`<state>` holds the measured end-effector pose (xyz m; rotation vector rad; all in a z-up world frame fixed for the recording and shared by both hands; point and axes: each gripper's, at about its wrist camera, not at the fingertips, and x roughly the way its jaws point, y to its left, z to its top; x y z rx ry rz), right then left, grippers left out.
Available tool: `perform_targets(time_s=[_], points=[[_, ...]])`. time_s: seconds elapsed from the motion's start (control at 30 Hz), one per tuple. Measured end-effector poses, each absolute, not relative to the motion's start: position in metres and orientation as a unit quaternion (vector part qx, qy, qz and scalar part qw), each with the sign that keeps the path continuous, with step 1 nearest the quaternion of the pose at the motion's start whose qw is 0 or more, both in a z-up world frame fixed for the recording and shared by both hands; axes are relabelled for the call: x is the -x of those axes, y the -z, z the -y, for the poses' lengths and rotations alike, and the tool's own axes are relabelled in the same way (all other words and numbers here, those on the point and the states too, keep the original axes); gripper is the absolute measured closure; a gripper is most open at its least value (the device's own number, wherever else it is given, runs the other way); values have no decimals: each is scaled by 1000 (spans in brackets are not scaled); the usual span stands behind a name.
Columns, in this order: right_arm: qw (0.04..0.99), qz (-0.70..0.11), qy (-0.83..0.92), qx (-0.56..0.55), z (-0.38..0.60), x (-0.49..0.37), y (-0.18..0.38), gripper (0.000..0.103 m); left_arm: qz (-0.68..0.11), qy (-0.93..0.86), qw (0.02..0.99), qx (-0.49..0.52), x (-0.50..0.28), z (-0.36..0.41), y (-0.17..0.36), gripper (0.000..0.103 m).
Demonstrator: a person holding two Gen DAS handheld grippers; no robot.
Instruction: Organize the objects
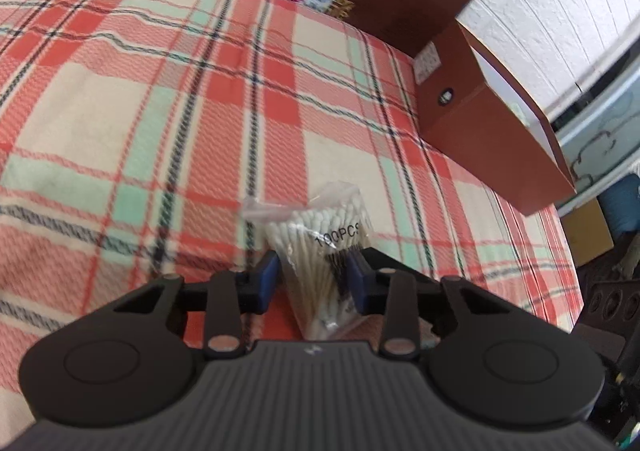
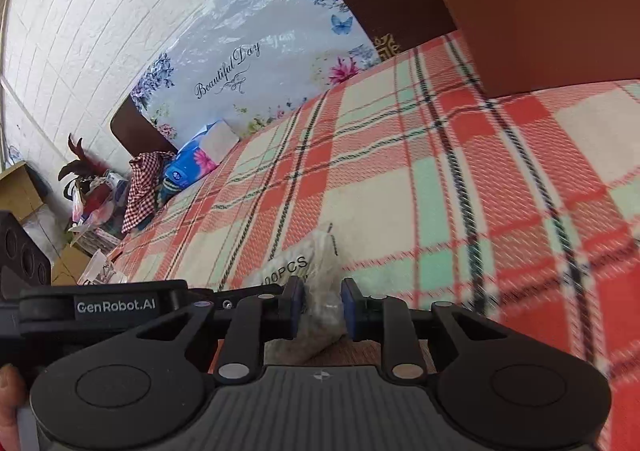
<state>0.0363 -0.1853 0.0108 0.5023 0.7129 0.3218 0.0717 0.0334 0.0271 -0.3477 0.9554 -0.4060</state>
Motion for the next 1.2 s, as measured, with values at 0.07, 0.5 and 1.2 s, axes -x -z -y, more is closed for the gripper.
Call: perform_targets(time_s=[0.07, 0.5, 1.2], points=[[898, -340, -144, -240, 191, -24, -11, 84, -457, 204, 852, 156, -63, -23, -28, 65], [906, -316, -100, -263, 224, 31, -14, 71, -455, 214, 858, 101, -25, 13, -34, 60], [933, -305, -123, -144, 211, 45, -18, 47, -447, 191, 867, 110, -29, -11, -35, 49]])
